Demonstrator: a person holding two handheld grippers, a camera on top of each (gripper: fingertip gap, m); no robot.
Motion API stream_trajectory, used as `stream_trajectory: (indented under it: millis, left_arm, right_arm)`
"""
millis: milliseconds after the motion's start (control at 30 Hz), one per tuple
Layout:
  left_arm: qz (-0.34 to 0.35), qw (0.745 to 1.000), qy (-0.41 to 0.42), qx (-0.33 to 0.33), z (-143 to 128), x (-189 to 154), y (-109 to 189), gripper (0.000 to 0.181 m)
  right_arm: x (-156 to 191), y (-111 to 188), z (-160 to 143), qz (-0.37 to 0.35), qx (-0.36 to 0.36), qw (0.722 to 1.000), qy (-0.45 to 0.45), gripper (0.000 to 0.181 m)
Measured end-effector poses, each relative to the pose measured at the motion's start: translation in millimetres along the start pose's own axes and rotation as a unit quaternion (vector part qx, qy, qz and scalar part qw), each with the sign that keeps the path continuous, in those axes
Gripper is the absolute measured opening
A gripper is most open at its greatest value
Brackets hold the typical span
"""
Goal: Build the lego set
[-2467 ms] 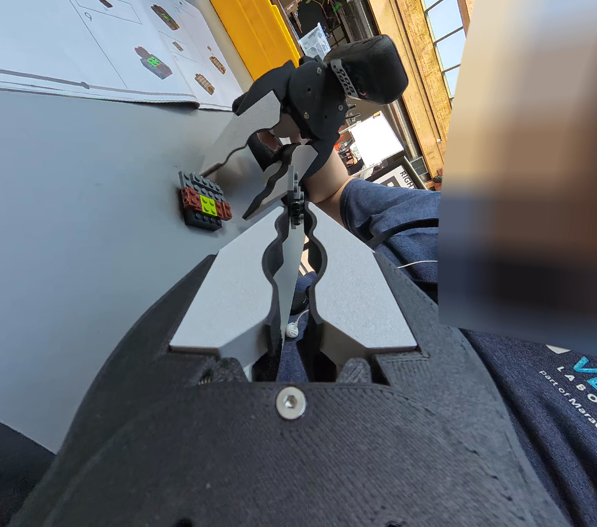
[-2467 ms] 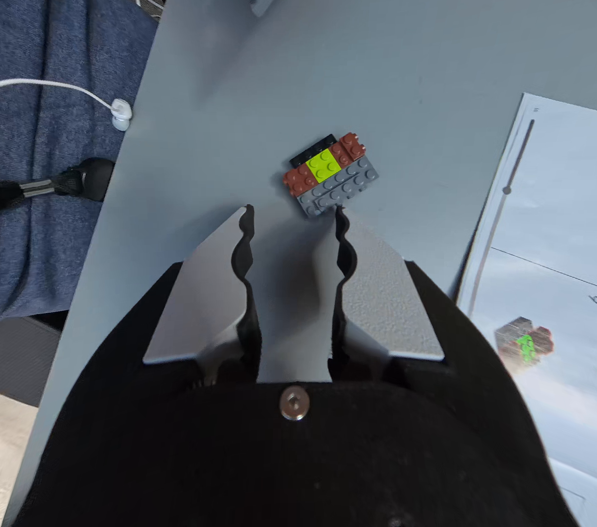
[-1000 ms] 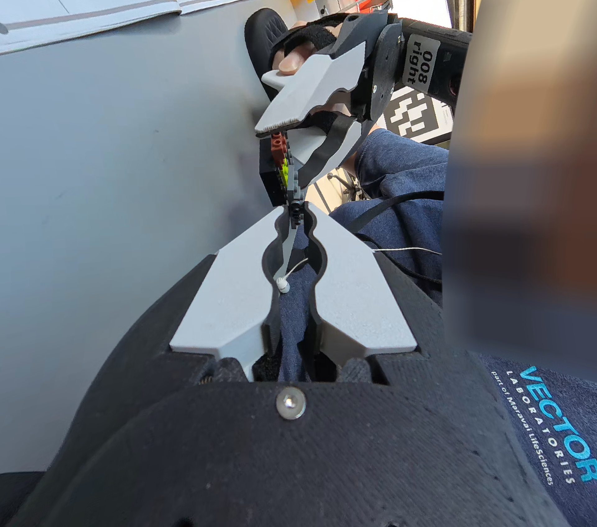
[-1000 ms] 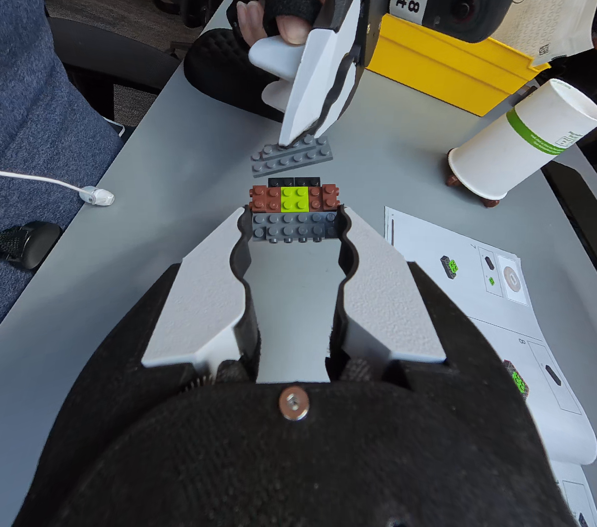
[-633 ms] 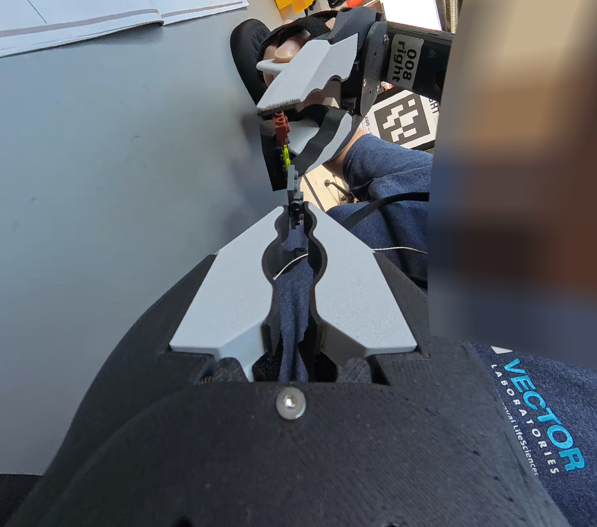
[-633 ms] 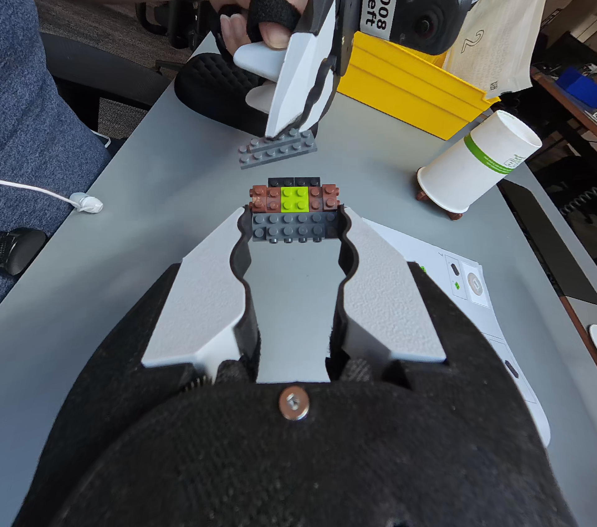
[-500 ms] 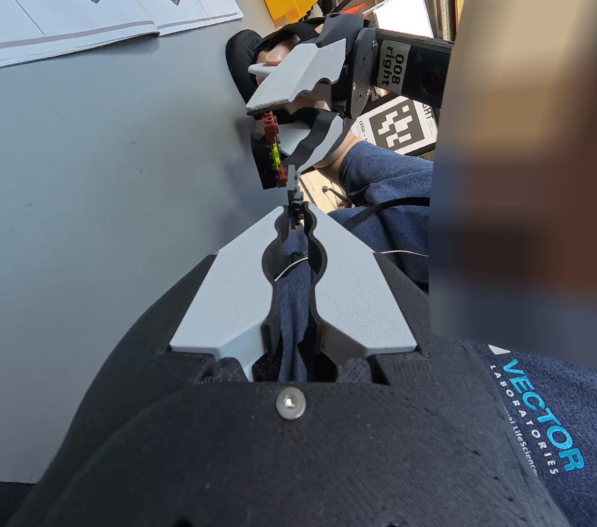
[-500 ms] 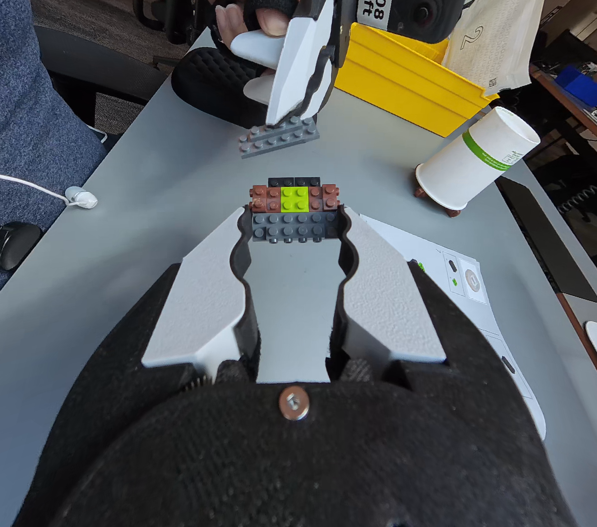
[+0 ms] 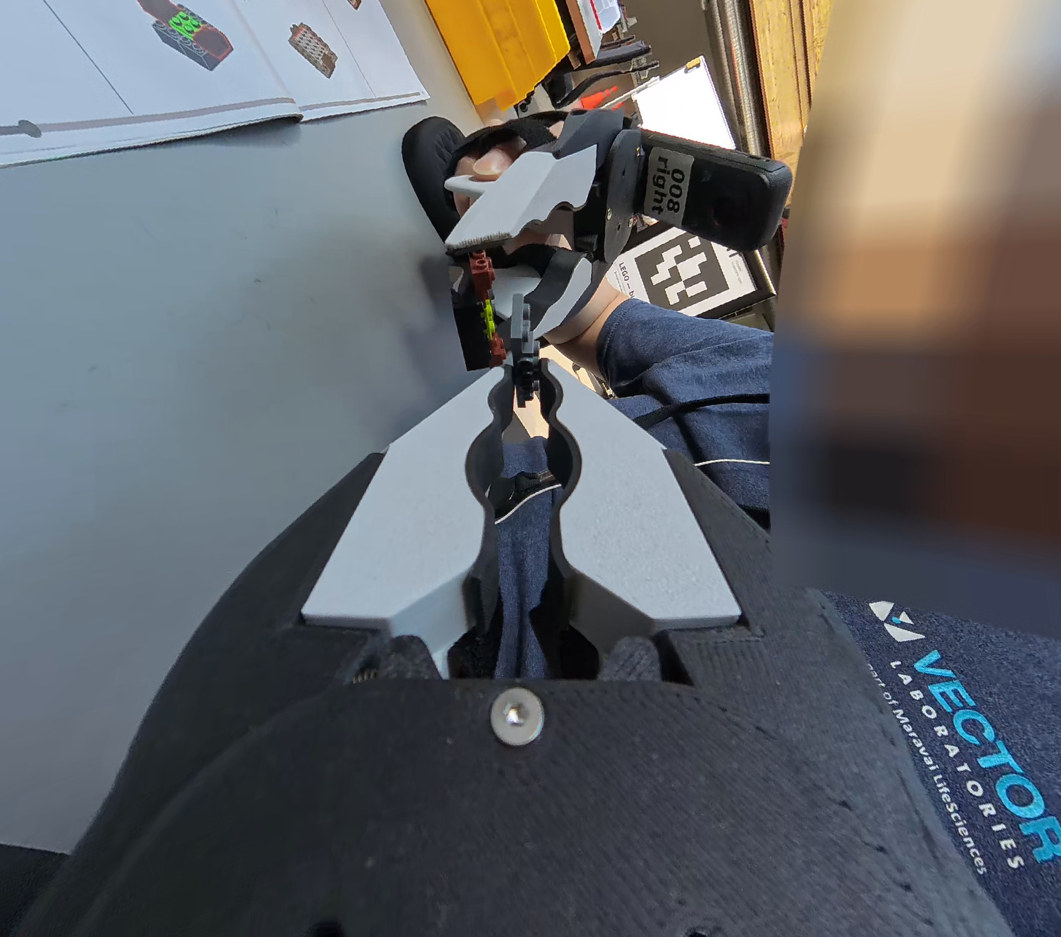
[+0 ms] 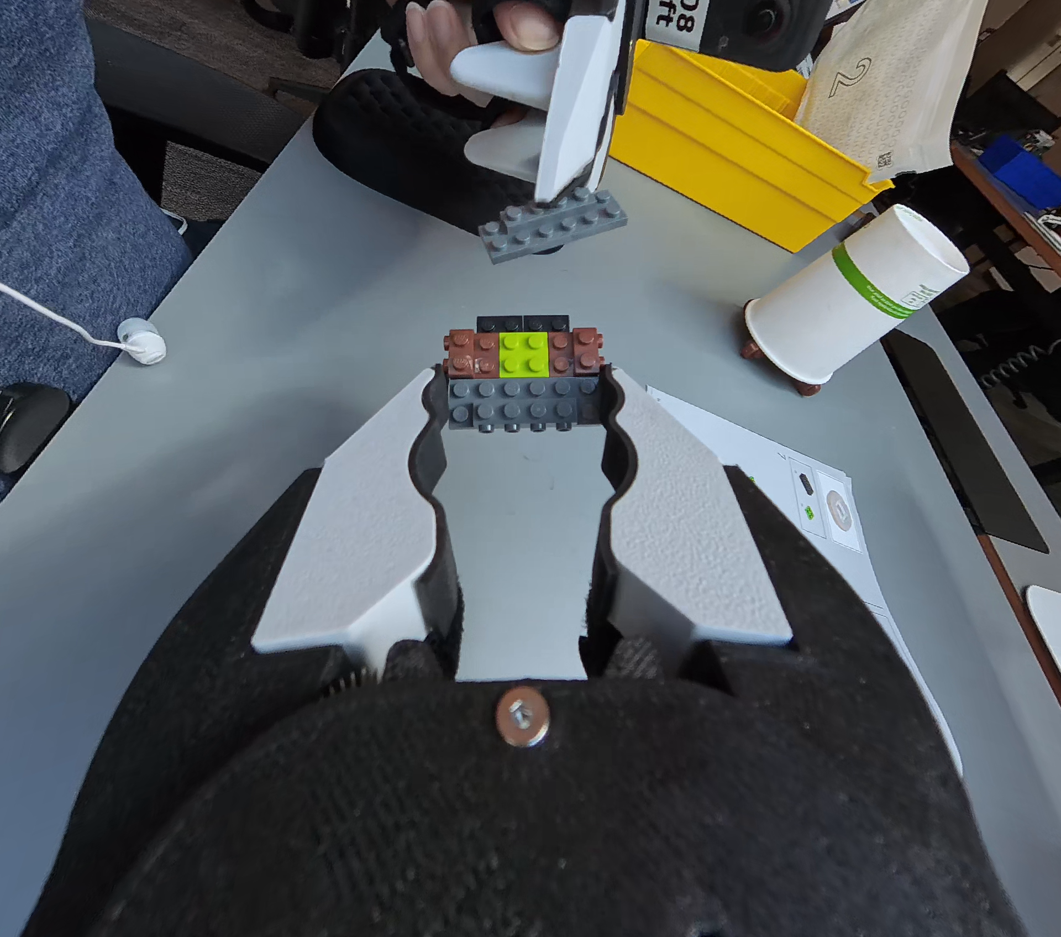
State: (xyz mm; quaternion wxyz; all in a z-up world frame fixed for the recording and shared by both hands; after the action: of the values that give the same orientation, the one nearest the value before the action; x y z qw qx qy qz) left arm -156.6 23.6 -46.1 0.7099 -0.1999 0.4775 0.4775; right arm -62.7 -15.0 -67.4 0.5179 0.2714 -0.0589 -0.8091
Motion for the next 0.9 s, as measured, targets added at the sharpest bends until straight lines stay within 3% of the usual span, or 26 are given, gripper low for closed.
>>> stream_trajectory:
  millis: [900]
  left_arm:
    - [-0.003,1.000,0.020,-0.001,-12,16,1,0.006]
  right_arm:
    - [4,-6,-10,0.004,0.037,0.999,0.028,0.052]
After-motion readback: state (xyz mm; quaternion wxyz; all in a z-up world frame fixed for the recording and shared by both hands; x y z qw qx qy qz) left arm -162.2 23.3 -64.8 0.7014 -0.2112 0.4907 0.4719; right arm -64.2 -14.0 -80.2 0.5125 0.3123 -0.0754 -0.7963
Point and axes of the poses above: each gripper's, where its closed fingertips meet, y back along the fingers, z out of its top, x = y × z across the jaws, the point moved 4 cm from there along y, back along the fingers, and after that the axes turned 2 degrees about -y, right-handed, at the moved point
